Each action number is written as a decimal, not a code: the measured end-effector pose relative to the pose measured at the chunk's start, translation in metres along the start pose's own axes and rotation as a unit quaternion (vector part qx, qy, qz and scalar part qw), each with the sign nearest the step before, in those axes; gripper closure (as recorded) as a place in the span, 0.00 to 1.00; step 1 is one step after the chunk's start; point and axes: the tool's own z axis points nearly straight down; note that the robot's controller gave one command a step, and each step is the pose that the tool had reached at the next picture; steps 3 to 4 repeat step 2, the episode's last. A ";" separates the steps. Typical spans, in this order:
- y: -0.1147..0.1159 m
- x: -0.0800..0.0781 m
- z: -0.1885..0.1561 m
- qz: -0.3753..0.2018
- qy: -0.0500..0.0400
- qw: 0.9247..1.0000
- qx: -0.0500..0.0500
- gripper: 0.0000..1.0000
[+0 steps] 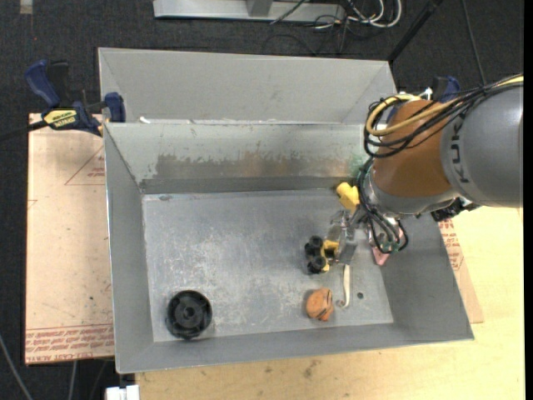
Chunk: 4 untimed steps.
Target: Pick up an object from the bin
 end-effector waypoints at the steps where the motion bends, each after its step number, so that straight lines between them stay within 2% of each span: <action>1: 0.000 -0.001 -0.013 0.000 -0.001 1.000 0.000 1.00; 2: 0.000 0.000 -0.028 0.000 0.000 1.000 0.000 1.00; 4: 0.000 0.000 -0.028 0.000 0.000 1.000 0.000 1.00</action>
Offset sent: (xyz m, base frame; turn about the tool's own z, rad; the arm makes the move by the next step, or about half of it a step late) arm 0.0000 0.0000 0.0728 0.0000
